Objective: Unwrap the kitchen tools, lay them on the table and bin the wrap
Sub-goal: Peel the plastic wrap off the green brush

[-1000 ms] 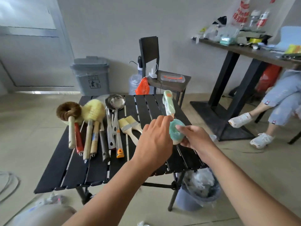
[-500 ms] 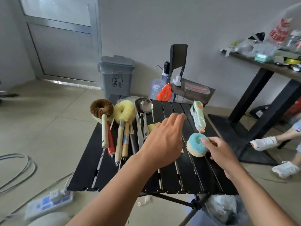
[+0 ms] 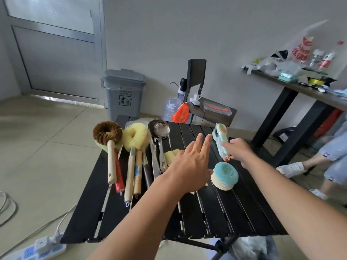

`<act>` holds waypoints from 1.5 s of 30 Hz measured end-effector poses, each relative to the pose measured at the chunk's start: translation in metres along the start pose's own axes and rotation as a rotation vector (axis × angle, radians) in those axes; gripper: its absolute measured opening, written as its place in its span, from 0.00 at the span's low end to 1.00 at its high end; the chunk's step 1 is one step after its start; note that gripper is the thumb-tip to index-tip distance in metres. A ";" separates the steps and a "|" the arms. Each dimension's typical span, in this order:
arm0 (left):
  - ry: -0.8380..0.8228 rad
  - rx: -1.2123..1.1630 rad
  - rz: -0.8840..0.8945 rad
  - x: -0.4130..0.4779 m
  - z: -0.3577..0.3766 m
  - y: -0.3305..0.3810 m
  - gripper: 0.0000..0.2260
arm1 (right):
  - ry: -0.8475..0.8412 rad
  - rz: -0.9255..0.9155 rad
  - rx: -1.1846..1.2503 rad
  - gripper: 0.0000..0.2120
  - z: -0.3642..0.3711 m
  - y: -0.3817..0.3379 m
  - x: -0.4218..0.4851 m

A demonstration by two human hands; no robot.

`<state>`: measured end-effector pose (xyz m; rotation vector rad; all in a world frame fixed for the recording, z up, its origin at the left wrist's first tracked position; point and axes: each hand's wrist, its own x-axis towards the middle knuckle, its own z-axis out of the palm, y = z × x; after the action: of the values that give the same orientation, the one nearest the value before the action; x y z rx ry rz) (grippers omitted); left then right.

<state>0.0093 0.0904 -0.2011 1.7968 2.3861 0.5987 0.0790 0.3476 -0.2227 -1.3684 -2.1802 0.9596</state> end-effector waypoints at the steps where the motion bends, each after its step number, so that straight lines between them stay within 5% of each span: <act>1: -0.007 -0.002 -0.007 0.002 -0.001 0.002 0.43 | -0.004 -0.003 -0.035 0.15 0.005 0.000 0.006; 5: -0.036 0.023 -0.033 0.007 0.000 0.014 0.43 | 0.028 0.030 -0.172 0.16 0.016 0.004 0.021; 18: -0.279 -0.040 -0.085 0.021 0.010 0.033 0.39 | 0.089 -0.072 -0.024 0.13 -0.068 0.034 -0.050; 27: 0.336 -0.650 -0.077 0.051 0.023 0.089 0.12 | -0.056 -0.169 0.194 0.07 -0.140 0.086 -0.137; 32: 0.191 -1.223 -0.175 0.060 0.046 0.126 0.20 | -0.202 -0.170 0.332 0.14 -0.162 0.121 -0.173; 36: 0.092 -1.341 -0.168 0.066 0.066 0.149 0.17 | -0.294 -0.108 0.561 0.10 -0.182 0.151 -0.191; 40: -0.044 -1.514 -0.152 0.069 0.089 0.160 0.15 | -0.322 0.049 0.754 0.22 -0.199 0.181 -0.192; 45: -0.064 -1.582 -0.139 0.077 0.105 0.168 0.15 | -0.259 0.118 1.039 0.19 -0.203 0.203 -0.187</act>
<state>0.1696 0.2279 -0.2249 0.8161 1.0799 1.6382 0.4188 0.3083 -0.2243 -0.8615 -1.3182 1.9971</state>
